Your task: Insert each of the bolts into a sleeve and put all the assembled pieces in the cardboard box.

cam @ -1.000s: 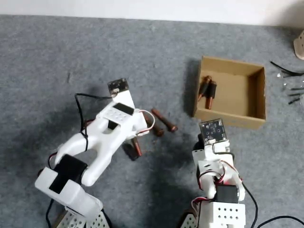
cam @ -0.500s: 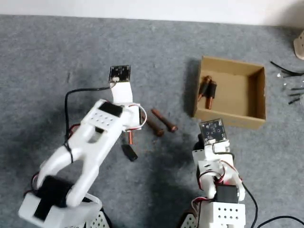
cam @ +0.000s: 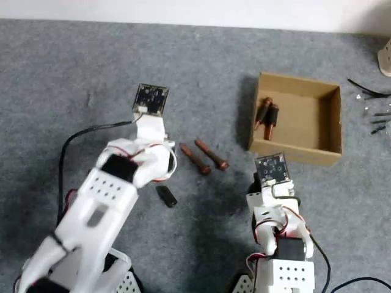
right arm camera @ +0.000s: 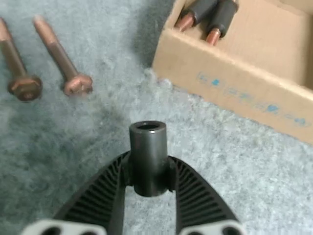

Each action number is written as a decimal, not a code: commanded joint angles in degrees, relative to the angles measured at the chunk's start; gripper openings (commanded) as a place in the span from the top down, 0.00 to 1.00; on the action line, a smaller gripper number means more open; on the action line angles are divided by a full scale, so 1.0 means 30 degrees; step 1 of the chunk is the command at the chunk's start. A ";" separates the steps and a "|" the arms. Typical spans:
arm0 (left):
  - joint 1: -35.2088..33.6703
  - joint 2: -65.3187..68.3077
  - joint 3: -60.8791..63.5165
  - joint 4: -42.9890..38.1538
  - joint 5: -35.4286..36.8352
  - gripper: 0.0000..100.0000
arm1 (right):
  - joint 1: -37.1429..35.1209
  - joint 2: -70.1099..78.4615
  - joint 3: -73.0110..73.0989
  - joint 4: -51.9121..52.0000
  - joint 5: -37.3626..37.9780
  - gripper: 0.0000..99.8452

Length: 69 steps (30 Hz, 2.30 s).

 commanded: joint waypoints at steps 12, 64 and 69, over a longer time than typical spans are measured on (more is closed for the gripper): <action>-0.0044 -0.8190 0.8894 -1.3304 0.1172 0.99 | 0.0103 -0.0190 0.0425 -0.0630 0.0176 1.00; 0.2799 -1.7070 1.4139 -1.7934 1.1136 0.99 | -0.9568 -0.0132 0.2974 -0.8308 0.3253 1.00; 0.2799 -1.7040 1.4256 -1.7934 1.1136 0.99 | -0.9568 -0.0132 0.2974 -0.8278 0.3253 1.00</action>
